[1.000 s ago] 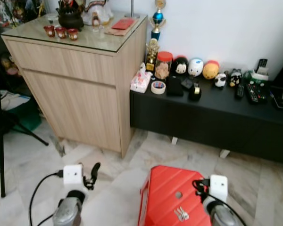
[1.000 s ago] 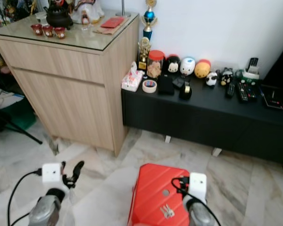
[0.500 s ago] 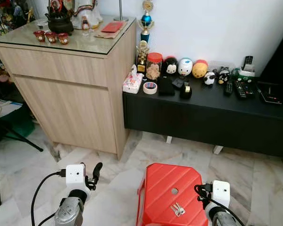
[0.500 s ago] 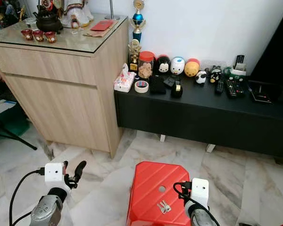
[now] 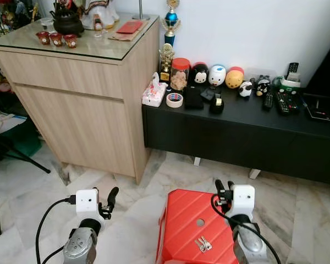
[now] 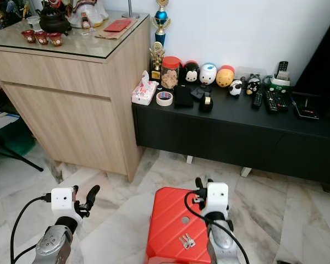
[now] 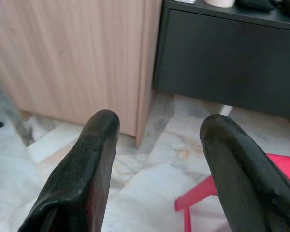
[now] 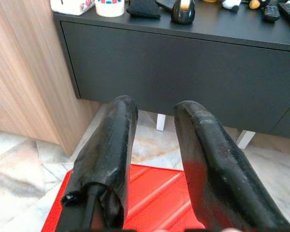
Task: Hang keys on a hook
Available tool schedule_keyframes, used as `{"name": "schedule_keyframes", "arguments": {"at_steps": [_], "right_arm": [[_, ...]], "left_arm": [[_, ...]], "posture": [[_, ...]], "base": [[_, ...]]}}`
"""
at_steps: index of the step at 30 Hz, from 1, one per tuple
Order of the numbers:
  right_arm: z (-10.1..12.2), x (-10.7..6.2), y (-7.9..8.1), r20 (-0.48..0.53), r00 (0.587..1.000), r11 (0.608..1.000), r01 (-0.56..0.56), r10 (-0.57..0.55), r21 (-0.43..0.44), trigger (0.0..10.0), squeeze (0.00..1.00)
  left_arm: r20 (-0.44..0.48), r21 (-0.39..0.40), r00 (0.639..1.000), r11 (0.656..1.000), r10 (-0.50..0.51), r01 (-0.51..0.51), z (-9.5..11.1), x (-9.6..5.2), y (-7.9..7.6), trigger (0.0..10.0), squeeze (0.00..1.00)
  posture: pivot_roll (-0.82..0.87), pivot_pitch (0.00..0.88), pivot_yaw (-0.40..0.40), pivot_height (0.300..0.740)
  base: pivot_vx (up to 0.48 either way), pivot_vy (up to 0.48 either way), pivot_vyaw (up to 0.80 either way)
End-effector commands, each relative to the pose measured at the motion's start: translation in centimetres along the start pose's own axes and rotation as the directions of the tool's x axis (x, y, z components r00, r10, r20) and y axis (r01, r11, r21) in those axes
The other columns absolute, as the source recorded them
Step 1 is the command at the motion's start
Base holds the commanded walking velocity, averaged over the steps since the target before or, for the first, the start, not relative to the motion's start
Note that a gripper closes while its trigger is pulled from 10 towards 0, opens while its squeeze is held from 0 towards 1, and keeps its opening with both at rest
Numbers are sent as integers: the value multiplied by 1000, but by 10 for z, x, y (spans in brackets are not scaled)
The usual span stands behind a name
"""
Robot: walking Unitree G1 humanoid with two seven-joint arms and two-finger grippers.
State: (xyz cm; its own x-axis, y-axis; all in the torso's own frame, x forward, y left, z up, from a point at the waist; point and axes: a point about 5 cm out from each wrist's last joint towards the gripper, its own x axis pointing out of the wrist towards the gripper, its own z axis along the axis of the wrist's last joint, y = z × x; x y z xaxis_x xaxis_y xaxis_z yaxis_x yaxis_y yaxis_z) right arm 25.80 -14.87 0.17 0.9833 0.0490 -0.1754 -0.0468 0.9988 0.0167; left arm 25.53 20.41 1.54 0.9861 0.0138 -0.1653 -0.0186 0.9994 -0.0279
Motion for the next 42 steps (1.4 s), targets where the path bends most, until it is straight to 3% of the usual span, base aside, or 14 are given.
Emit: {"name": "schedule_keyframes", "arguments": {"at_steps": [1,17,23,42], "right_arm": [[4,1,3,12,1000,1000,-11,11,-9,10000,0],[-3,-1,6,-61,998,999,-33,32,-18,10000,0],[-1,-2,8,-46,998,999,-48,47,-20,10000,0],[-4,-4,8,-55,996,997,-75,74,-28,10000,0]], "left_arm": [[-9,4,1000,1000,-5,5,0,0,-1,10000,0],[-9,6,1000,1000,-8,8,1,1,-2,10000,0],[-11,7,1000,1000,-7,7,1,1,-1,10000,0],[-11,8,1000,1000,-9,9,1,2,-1,10000,0]], "posture": [[12,1,-47,684],[13,3,-44,679],[13,3,-44,640],[18,6,-44,640]], "base": [[0,0,0],[0,0,0],[0,0,0],[0,0,112]]}}
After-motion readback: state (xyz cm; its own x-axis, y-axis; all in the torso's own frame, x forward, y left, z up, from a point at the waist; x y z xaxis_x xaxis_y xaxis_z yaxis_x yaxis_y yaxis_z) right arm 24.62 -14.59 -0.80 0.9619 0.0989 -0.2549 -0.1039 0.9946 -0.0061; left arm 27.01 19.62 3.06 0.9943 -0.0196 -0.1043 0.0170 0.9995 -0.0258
